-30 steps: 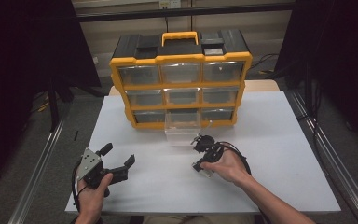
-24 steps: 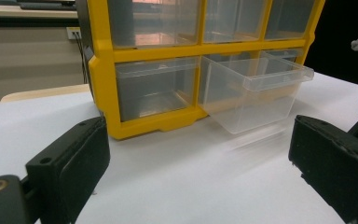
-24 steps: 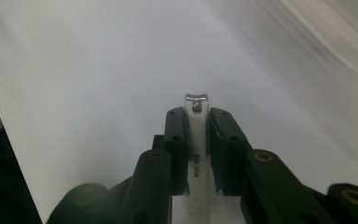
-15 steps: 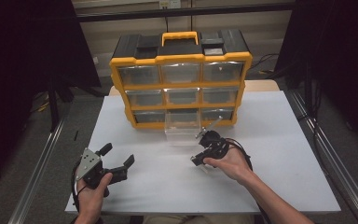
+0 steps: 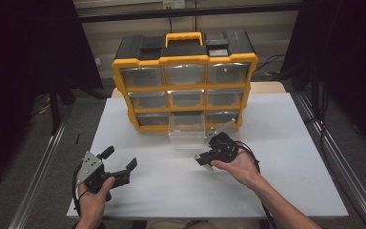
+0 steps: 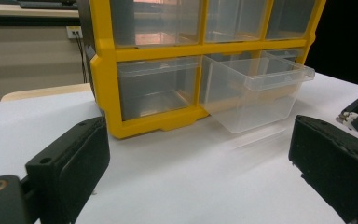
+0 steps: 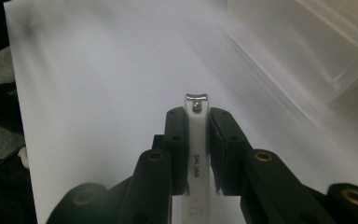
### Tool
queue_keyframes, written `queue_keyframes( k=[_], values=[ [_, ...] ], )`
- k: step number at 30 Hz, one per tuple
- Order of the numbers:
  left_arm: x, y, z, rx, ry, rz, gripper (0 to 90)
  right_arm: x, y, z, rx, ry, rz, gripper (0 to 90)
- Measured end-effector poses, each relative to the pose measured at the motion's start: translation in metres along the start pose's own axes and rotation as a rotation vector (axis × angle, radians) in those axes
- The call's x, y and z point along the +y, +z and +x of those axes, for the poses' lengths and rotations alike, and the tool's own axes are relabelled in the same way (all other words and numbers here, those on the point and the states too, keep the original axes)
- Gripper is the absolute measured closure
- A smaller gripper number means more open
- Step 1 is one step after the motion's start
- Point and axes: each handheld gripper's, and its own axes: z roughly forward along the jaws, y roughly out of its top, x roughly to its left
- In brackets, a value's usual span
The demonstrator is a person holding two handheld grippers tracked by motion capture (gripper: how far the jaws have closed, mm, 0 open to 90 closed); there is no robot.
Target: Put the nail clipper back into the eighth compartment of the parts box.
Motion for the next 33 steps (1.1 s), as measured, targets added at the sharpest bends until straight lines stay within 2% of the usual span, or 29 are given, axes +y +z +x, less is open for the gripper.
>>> queue_keyframes(
  k=[5, 12, 14, 17, 23, 28, 32, 33],
  values=[
    [0.000, 0.000, -0.001, 0.008, 0.003, 0.000, 5.2, 0.002, -0.004, -0.001, 0.002, -0.007, -0.024, 78.4],
    [0.000, 0.000, -0.001, 0.022, 0.015, 0.003, 5.5, 0.008, -0.013, 0.002, 0.017, -0.041, -0.041, 78.4],
    [-0.001, 0.000, 0.000, 0.013, -0.004, -0.003, 5.5, 0.011, -0.016, 0.002, 0.017, -0.048, -0.050, 78.4],
    [-0.001, 0.000, 0.001, 0.022, -0.009, -0.004, 5.5, 0.016, -0.020, 0.002, 0.024, -0.067, -0.074, 78.4],
    [0.000, -0.001, -0.001, 0.018, 0.003, -0.009, 5.5, 0.025, -0.030, 0.003, 0.018, -0.083, -0.109, 78.4],
    [0.000, -0.004, -0.001, -0.005, 0.018, -0.012, 5.5, 0.033, -0.038, 0.001, 0.011, -0.088, -0.140, 78.4],
    [0.000, -0.005, -0.001, 0.005, 0.004, -0.018, 5.5, 0.039, -0.040, -0.002, -0.007, -0.090, -0.143, 78.3],
    [0.000, -0.006, 0.000, 0.005, 0.013, -0.014, 5.5, 0.041, -0.040, -0.003, -0.009, -0.092, -0.143, 78.4]
  ],
)
